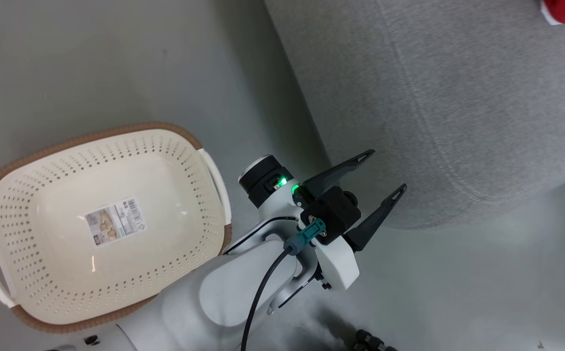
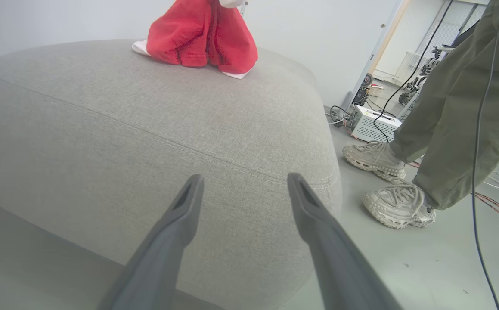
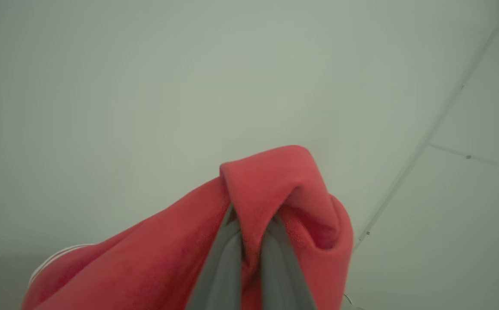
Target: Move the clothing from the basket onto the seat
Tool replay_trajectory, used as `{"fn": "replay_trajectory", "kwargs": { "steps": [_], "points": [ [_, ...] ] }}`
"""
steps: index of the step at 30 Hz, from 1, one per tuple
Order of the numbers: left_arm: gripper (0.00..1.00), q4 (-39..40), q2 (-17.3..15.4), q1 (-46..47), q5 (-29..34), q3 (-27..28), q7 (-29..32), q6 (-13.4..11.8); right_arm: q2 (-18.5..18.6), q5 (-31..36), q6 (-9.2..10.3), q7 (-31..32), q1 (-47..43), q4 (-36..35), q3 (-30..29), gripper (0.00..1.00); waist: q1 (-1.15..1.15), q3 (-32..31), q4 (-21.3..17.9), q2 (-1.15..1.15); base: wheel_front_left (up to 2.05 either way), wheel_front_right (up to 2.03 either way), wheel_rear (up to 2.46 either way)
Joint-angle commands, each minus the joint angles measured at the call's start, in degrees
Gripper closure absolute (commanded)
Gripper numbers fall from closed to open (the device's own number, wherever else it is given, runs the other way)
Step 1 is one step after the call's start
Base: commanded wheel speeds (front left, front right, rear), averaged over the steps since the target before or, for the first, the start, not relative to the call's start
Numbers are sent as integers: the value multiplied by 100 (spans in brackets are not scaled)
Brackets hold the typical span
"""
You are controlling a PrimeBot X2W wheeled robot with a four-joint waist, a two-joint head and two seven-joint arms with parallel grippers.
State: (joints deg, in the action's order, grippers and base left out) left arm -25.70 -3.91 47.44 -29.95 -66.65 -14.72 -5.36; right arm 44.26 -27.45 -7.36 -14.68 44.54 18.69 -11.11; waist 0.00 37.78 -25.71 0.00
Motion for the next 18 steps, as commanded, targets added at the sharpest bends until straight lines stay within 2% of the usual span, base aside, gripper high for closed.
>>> {"fn": "replay_trajectory", "kwargs": {
  "steps": [1,9,13,18],
  "points": [
    [0,165,103,180,-30,72,-28,-54,401,47,-13,-32,-5,-12,-98,100,0,157,149,0,0,0,0],
    [0,146,103,306,-52,-163,-28,-266,907,223,-13,-32,618,941,-810,100,0,621,476,0,0,0,0],
    [0,201,103,328,-60,-245,-28,-372,971,37,-13,-32,968,1608,-1238,100,0,813,655,0,0,0,0],
    [0,245,103,316,-77,-382,-28,-440,930,-241,-13,-32,1259,1906,-1418,100,0,1010,882,0,0,0,0]
  ]
}}
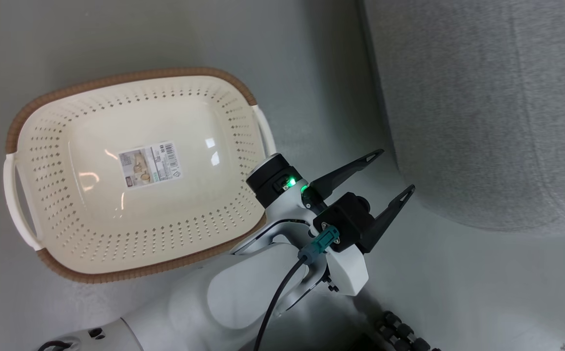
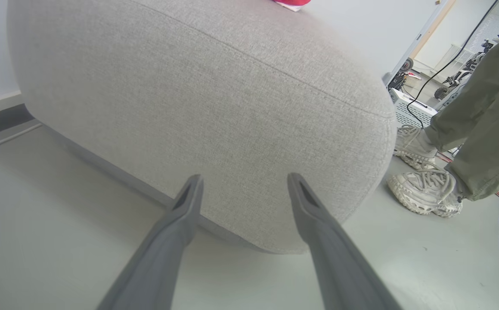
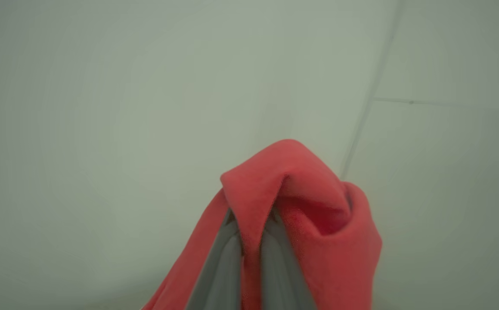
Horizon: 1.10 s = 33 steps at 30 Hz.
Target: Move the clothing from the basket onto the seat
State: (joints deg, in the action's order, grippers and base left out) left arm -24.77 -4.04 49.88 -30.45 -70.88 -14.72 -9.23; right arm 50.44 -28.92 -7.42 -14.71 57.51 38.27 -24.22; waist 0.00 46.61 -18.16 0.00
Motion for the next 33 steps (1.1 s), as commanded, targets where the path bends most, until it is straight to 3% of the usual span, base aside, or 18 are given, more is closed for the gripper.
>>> {"fn": "replay_trajectory", "kwargs": {
  "steps": [1,6,9,19,23,27,32,33],
  "points": [
    [0,161,116,67,-35,23,-28,-71,271,-143,-7,-29,18,-21,-136,100,0,164,162,0,0,0,0],
    [0,193,116,45,-40,-47,-28,-178,116,-316,-7,-29,263,180,-294,100,0,310,311,0,0,0,0],
    [0,221,116,-2,-54,-86,-28,-210,104,-701,-7,-29,172,336,19,100,0,343,384,0,0,0,0],
    [0,217,116,-102,-181,-188,-28,-191,-44,-2310,-7,-29,221,596,1881,100,0,457,550,0,0,0,0],
    [0,205,116,-145,-253,-203,-28,-204,-68,-3128,-7,11,122,284,2860,100,0,466,596,0,0,0,0],
    [0,243,116,-163,-311,-208,-28,-228,150,-3826,-7,24,-21,-4,3706,100,0,464,658,0,0,0,0],
    [0,334,116,-201,-361,-215,-28,-195,394,-4033,-7,-23,-88,288,4195,100,0,378,781,0,0,0,0],
    [0,349,116,-210,-364,-216,-28,-196,397,-4074,-7,-25,-78,371,4179,62,0,360,800,0,0,0,0]
  ]
}}
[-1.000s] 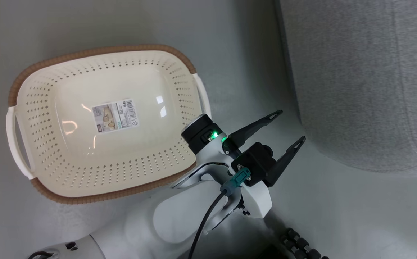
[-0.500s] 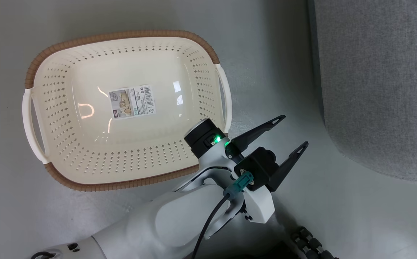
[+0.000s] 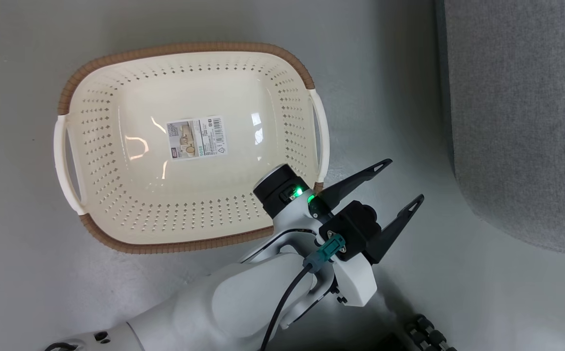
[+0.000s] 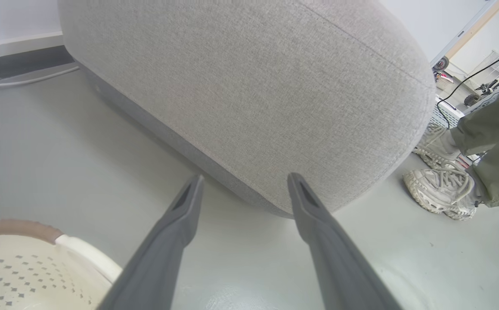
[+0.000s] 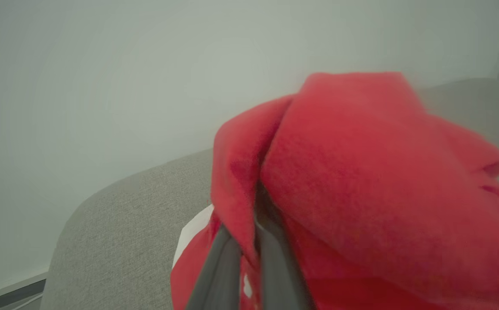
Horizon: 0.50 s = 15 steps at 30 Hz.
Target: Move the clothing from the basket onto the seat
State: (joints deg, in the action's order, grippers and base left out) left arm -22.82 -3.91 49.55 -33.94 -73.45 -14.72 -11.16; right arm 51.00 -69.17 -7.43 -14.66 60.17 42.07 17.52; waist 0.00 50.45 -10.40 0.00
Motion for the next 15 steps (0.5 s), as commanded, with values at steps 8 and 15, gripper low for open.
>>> {"fn": "replay_trajectory", "kwargs": {
  "steps": [8,15],
  "points": [
    [0,290,103,-321,22,179,-28,-39,385,729,-6,-32,-732,-308,-117,0,0,-355,130,0,0,0,0],
    [0,363,103,-576,121,465,-28,-79,214,1358,-6,-33,-1525,-827,-431,0,0,-840,230,0,0,0,0]
  ]
}}
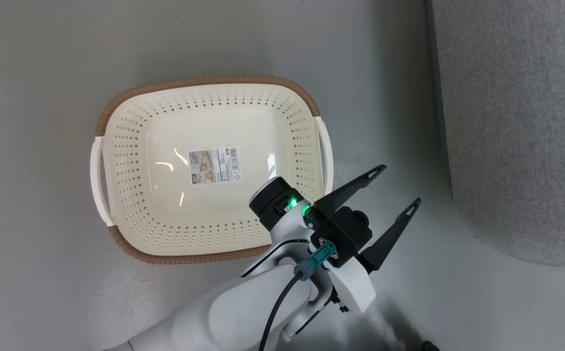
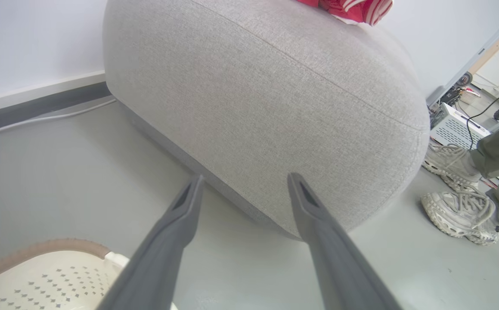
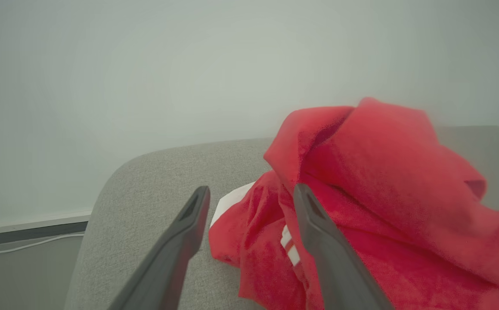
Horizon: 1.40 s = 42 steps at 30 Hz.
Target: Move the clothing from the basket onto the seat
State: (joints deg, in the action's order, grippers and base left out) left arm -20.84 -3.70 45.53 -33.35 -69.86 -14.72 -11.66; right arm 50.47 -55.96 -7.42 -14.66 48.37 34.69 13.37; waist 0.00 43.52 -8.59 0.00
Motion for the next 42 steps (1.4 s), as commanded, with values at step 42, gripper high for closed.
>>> {"fn": "replay_trajectory", "kwargs": {
  "steps": [42],
  "points": [
    [0,1130,82,-3747,2113,5090,-28,175,-2182,1964,-7,-34,-3986,-2455,-321,0,0,-3454,1347,0,0,0,0]
  ]
}}
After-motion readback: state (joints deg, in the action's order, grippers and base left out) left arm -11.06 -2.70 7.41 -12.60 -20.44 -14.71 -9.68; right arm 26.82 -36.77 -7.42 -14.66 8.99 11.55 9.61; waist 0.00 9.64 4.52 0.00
